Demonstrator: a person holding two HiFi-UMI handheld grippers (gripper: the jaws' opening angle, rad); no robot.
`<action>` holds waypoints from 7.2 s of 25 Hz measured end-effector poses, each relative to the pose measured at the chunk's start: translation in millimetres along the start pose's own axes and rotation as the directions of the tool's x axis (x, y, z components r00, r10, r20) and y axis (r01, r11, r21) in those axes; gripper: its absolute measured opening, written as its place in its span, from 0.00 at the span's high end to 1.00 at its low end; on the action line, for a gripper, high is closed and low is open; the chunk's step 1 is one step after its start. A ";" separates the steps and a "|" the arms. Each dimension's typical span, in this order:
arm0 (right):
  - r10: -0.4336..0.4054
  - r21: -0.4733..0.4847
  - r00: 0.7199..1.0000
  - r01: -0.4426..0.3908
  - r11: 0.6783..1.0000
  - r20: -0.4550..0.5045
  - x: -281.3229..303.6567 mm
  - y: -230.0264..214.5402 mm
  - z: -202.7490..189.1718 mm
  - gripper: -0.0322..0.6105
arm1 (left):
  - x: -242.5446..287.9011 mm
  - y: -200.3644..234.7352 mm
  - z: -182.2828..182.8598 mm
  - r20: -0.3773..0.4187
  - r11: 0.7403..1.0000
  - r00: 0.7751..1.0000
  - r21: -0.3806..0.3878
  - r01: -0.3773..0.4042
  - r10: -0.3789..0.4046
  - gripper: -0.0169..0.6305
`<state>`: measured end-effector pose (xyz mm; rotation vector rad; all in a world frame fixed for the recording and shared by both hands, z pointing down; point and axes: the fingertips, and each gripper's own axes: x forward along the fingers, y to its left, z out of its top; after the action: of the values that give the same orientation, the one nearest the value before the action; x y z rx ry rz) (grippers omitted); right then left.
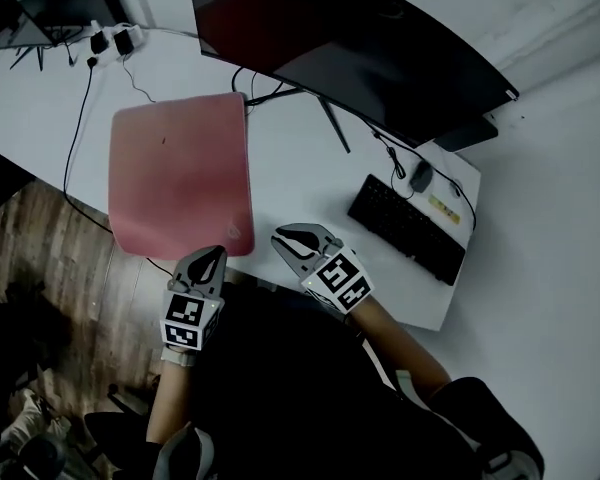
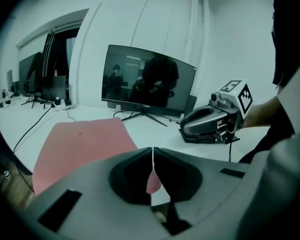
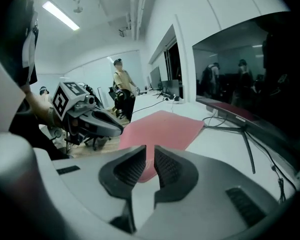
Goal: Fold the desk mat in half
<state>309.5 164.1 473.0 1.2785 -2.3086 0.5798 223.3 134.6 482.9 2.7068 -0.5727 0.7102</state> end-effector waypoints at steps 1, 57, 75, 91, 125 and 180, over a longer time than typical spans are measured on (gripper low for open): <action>0.022 -0.017 1.000 -0.022 1.000 -0.013 6.4 1.4 -0.7 0.89 | 0.4 2.5 -4.3 -0.007 1.000 1.000 -0.003 -0.008 0.008 0.96; 0.046 -0.405 0.855 -0.291 0.867 -0.517 159.3 32.6 -109.3 0.68 | -45.7 102.7 -139.7 -0.131 0.972 0.986 -0.200 -0.124 0.099 0.88; 0.025 -0.402 0.926 -0.187 0.896 -0.376 173.5 18.1 9.3 0.82 | -49.1 145.5 -131.1 -0.200 0.996 0.977 -0.035 -0.083 0.074 0.71; -0.048 -0.396 0.945 -0.090 0.914 -0.325 215.9 6.4 87.5 0.84 | -41.7 182.0 -119.3 -0.207 0.998 0.977 0.008 0.057 -0.054 0.74; -0.071 -0.487 0.956 -0.080 0.870 -0.285 352.5 -26.6 199.0 0.84 | -52.7 290.0 -84.2 -0.082 0.977 0.996 -0.213 0.017 -0.036 0.89; 0.086 -0.453 0.929 -0.255 0.854 -0.361 591.3 -60.8 239.4 0.81 | -20.9 441.4 -104.8 -0.225 0.934 0.967 -0.304 -0.187 0.120 0.91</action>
<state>38.3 -398.7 615.7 0.6759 -2.1064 0.2049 -31.1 -209.7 634.5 2.2732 -0.7821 0.8393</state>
